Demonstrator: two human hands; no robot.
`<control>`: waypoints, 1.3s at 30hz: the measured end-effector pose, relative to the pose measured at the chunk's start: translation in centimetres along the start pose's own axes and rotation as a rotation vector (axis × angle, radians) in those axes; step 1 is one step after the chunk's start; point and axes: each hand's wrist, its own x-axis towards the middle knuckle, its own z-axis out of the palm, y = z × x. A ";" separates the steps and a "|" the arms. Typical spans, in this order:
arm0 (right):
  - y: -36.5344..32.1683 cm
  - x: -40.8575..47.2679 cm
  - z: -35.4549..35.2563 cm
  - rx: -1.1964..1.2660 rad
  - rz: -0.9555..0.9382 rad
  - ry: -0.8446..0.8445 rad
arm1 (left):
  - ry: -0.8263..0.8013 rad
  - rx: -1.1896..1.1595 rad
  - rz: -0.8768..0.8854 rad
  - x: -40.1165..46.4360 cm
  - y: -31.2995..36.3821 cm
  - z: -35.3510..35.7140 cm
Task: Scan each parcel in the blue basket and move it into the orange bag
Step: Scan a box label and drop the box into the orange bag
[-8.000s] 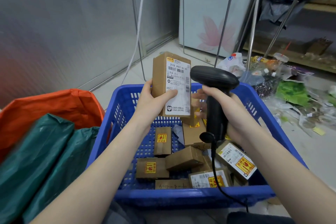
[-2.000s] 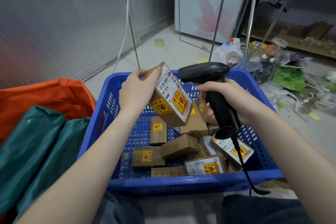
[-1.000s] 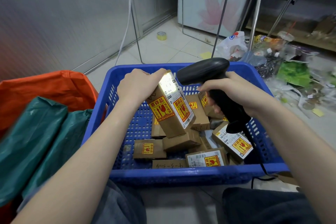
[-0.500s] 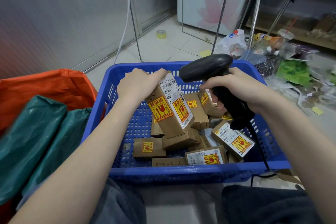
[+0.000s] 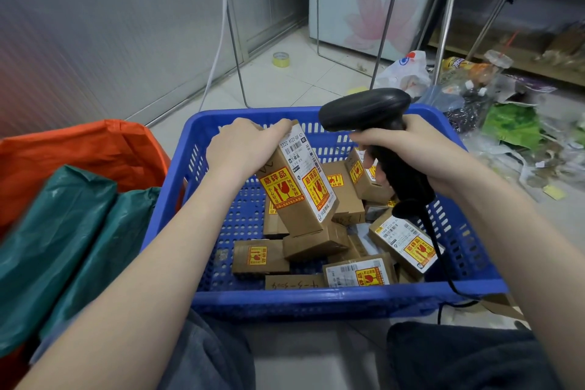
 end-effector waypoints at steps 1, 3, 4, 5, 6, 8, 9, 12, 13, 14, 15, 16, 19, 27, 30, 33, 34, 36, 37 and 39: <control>0.0 0.0 0.0 0.007 -0.001 0.008 | 0.008 0.005 0.006 -0.1 0.1 -0.1; 0.0 0.0 0.1 0.027 -0.007 0.033 | 0.031 0.009 0.013 -0.3 0.3 -0.2; 0.0 0.1 0.2 0.029 -0.013 0.050 | 0.042 0.002 0.016 -0.4 0.3 -0.2; 0.0 0.1 0.3 0.032 -0.019 0.071 | 0.057 -0.011 0.025 -0.5 0.3 -0.2; -0.1 0.1 0.5 0.042 -0.020 0.094 | 0.076 -0.026 0.036 -0.6 0.2 -0.3; -0.4 0.2 1.1 0.096 -0.022 0.139 | 0.115 -0.073 0.056 -1.0 0.2 -0.8; -0.6 0.2 1.5 0.139 -0.020 0.153 | 0.127 -0.100 0.062 -1.2 0.3 -1.1; -1.6 0.3 3.2 0.251 -0.006 0.188 | 0.158 -0.158 0.078 -1.6 -0.1 -2.6; -2.0 0.4 3.8 0.277 0.001 0.199 | 0.183 -0.187 0.089 -1.7 -0.3 -3.2; -2.4 0.5 4.5 0.305 0.007 0.208 | 0.210 -0.224 0.098 -1.8 -0.7 -3.9; -2.8 0.6 5.2 0.329 0.012 0.212 | 0.236 -0.257 0.104 -1.9 -1.2 -4.8; -3.3 0.7 6.0 0.342 0.014 0.210 | 0.263 -0.275 0.106 -2.0 -1.7 -5.7; -4.7 1.1 8.6 0.321 -0.004 0.166 | 0.327 -0.294 0.102 -2.4 -4.8 -8.9; -7.1 2.9 18.6 0.274 0.011 -0.023 | 0.413 -0.248 -0.111 -4.7 -18.4 -14.8; -7.0 3.8 22.8 0.251 0.052 -0.097 | 0.400 -0.304 -0.161 -5.9 -23.3 -14.2; -6.4 4.6 26.2 0.205 0.079 -0.163 | 0.355 -0.393 -0.205 -6.8 -26.9 -12.2; -6.1 4.8 27.1 0.190 0.091 -0.178 | 0.345 -0.414 -0.219 -7.0 -27.7 -11.3; -5.5 5.3 28.5 0.165 0.115 -0.196 | 0.298 -0.447 -0.252 -7.4 -29.1 -9.5; -5.1 5.6 29.0 0.157 0.126 -0.201 | 0.256 -0.466 -0.269 -7.6 -29.5 -8.5; -4.5 6.0 29.8 0.147 0.149 -0.210 | 0.151 -0.472 -0.302 -8.0 -29.9 -6.9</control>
